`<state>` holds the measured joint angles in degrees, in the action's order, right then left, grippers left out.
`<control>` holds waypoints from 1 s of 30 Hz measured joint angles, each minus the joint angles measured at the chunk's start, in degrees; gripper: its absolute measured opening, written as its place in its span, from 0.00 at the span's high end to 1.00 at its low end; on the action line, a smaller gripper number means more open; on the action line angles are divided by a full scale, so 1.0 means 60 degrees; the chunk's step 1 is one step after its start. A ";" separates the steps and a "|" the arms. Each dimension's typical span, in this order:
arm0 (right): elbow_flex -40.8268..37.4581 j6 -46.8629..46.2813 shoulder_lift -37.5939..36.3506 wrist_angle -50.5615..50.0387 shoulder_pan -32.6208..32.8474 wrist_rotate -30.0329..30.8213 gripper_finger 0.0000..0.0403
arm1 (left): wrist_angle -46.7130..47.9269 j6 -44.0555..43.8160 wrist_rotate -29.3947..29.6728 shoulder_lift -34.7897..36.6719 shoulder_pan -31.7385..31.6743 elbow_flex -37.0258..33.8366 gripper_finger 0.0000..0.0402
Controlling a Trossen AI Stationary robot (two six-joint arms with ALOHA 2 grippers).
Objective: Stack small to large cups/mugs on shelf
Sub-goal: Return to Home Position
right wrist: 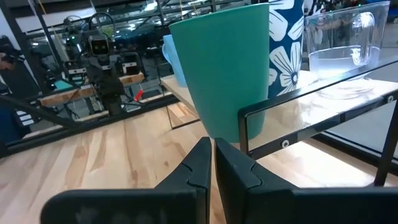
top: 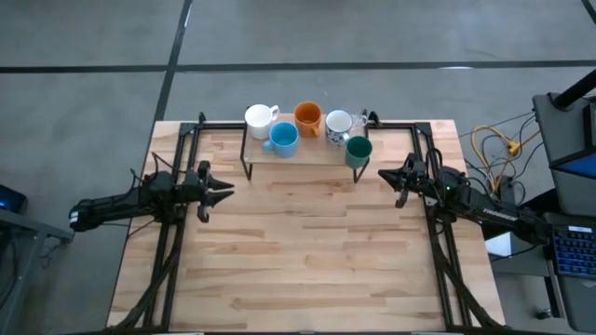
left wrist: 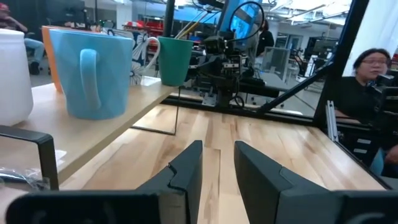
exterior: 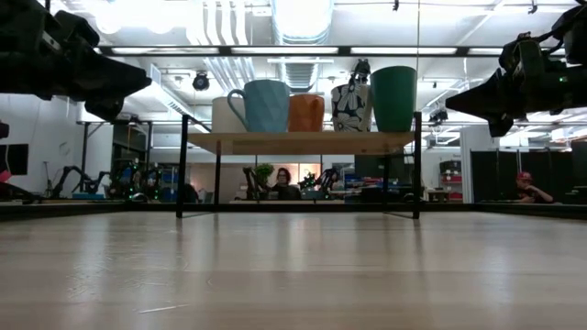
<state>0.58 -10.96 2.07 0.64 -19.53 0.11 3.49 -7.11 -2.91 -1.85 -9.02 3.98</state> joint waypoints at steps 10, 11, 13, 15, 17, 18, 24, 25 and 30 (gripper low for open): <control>0.0000 0.0002 0.0000 0.0000 -0.0002 0.0001 0.97 | -0.0127 0.0076 0.0755 -0.0036 0.0004 -0.0286 0.80; 0.0000 0.0000 0.0000 0.0000 0.0000 0.0002 0.97 | -0.0219 0.0091 0.1194 -0.0051 0.0004 -0.0293 0.80; 0.0000 0.0000 0.0000 0.0000 -0.0001 0.0002 0.97 | -0.0296 0.0056 0.2160 -0.0055 0.0004 -0.0293 0.80; 0.0000 0.0000 0.0000 0.0000 0.0000 -0.0001 0.97 | -0.0293 0.0052 0.2868 -0.0065 0.0002 -0.0293 0.80; 0.0000 0.0003 0.0000 0.0000 0.0000 -0.0001 0.97 | -0.0329 0.0041 0.3072 -0.0073 0.0001 -0.0293 0.80; 0.0000 0.0002 0.0000 0.0000 0.0000 -0.0001 0.97 | -0.0339 0.0040 0.3065 -0.0066 0.0004 -0.0293 0.80; 0.0000 0.0000 0.0000 0.0000 0.0000 -0.0001 0.97 | -0.0426 0.0044 0.3043 -0.0040 0.0004 -0.0246 0.80; 0.0000 0.0002 0.0000 -0.0002 0.0000 -0.0001 0.97 | -0.0420 0.0044 0.3043 -0.0040 0.0004 -0.0246 0.80; 0.0000 0.0000 0.0000 0.0000 0.0000 -0.0001 0.97 | -0.0420 0.0044 0.3040 -0.0068 0.0004 -0.0253 0.80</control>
<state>0.58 -10.96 2.07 0.64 -19.53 0.10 0.97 -6.85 15.33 -2.26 -8.99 2.46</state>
